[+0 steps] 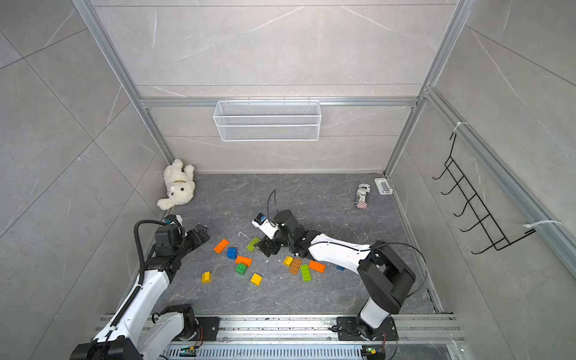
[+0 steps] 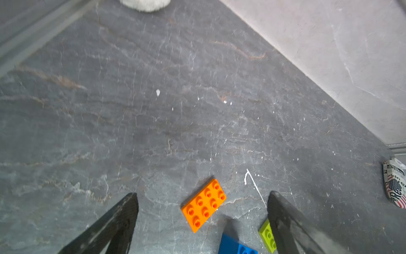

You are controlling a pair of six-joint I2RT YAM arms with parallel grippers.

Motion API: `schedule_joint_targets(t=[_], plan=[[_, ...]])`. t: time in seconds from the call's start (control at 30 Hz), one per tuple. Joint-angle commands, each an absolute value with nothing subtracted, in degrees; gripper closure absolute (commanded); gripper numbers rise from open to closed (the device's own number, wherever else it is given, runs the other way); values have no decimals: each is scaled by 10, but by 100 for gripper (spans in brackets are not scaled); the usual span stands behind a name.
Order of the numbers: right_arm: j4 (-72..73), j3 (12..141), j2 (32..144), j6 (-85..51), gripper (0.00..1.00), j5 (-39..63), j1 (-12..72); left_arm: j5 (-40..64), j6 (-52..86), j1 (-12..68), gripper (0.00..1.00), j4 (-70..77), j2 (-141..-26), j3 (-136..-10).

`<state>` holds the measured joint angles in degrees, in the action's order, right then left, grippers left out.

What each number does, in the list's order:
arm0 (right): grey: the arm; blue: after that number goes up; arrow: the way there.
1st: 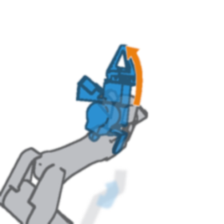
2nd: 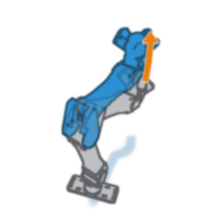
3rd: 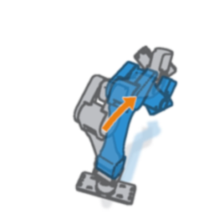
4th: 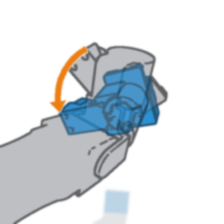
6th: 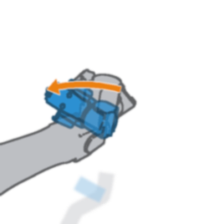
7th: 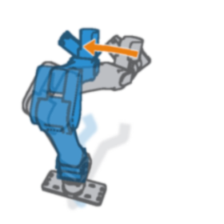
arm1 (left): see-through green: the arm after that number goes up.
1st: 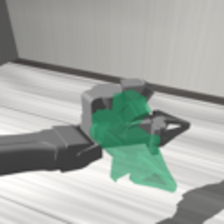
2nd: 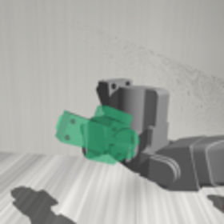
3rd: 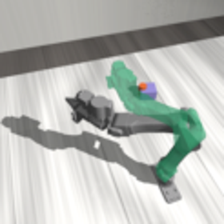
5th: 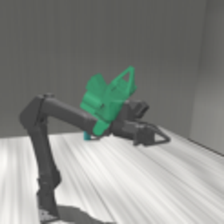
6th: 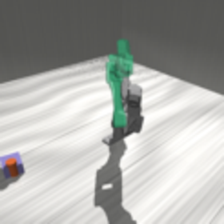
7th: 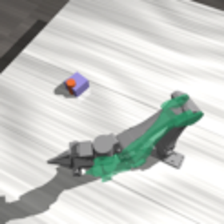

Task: Assemble a fork with lego
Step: Move the lego brick at the center of the board.

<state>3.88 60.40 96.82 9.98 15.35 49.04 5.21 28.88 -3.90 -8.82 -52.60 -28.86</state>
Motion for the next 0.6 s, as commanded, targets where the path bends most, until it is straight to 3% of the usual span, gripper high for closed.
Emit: schedule_joint_targets(t=[0.0, 0.27, 0.57], plan=[[-32, 681, 1018, 160, 19, 188, 503, 77, 311, -43, 6, -75, -535, -283], [-95, 829, 1145, 203, 26, 229, 548, 120, 321, -69, 6, -42, -609, -288], [-184, 963, 1258, 258, 32, 248, 562, 158, 358, -128, 6, -12, -615, -270]])
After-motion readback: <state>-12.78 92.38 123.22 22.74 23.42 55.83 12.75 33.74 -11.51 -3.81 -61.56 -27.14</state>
